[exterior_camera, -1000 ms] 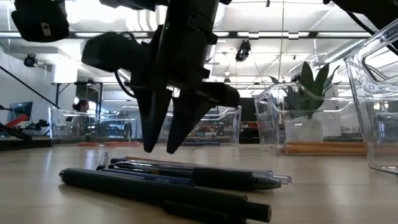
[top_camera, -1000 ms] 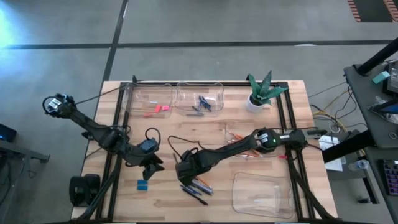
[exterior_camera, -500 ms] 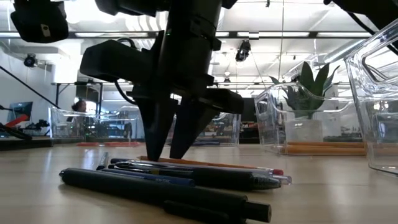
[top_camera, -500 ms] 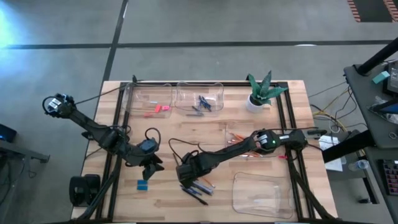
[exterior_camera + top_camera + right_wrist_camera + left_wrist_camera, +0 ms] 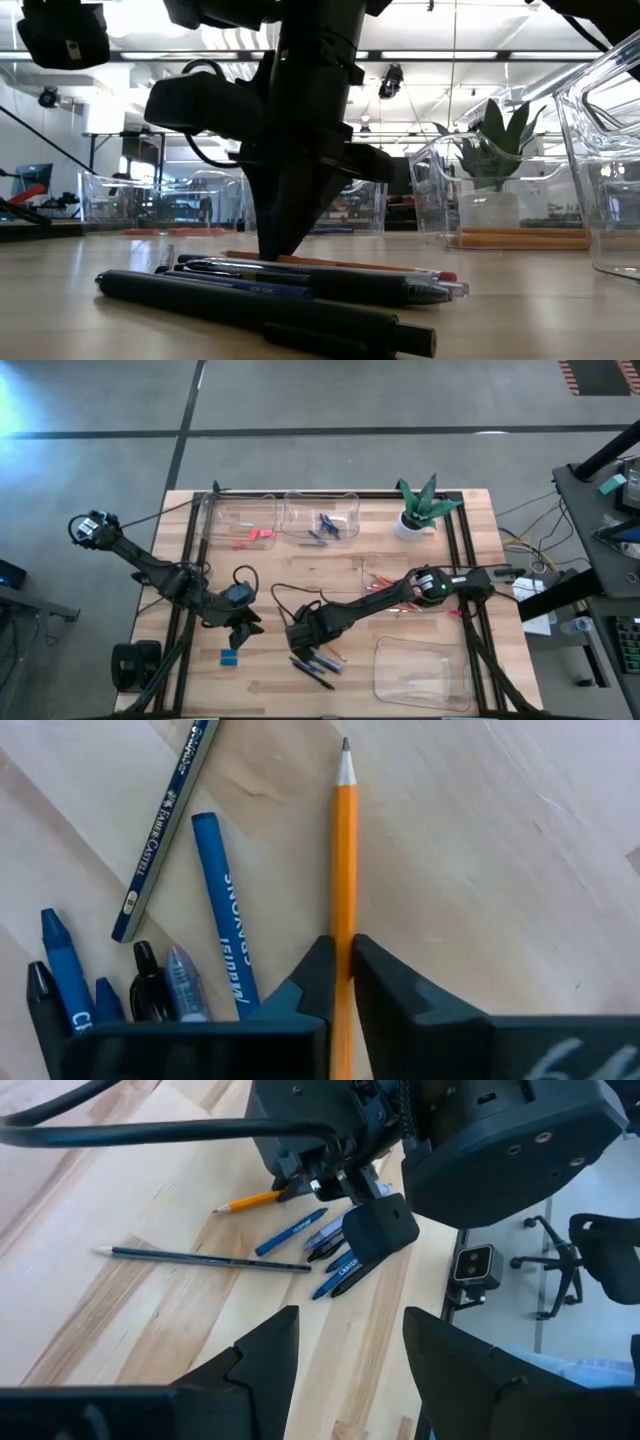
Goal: Sort crayons/erasers/pens/pencils in bins
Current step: Put the orange pencil into the middle transparent bin
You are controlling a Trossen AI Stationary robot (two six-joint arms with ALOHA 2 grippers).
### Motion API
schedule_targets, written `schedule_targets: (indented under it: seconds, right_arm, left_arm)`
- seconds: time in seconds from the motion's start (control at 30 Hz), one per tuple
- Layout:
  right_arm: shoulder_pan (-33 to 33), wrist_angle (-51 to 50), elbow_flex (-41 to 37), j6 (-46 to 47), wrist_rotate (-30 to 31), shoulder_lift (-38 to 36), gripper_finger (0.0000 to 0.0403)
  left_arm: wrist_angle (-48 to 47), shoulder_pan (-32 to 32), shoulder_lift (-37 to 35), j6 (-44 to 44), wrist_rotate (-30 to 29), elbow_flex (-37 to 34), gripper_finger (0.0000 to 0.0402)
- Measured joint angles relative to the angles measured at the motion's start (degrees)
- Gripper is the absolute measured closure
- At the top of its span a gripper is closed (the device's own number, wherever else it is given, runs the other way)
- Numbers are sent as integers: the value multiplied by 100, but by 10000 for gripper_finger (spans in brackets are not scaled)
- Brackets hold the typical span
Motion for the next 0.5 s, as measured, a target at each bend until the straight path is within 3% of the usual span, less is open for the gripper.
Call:
schedule_targets:
  seconds: [0.5]
  right_arm:
    - [-124, -389, 306, -890, 157, -141, 393]
  left_arm:
    - [3, 0, 0, -4, -124, -2, 233]
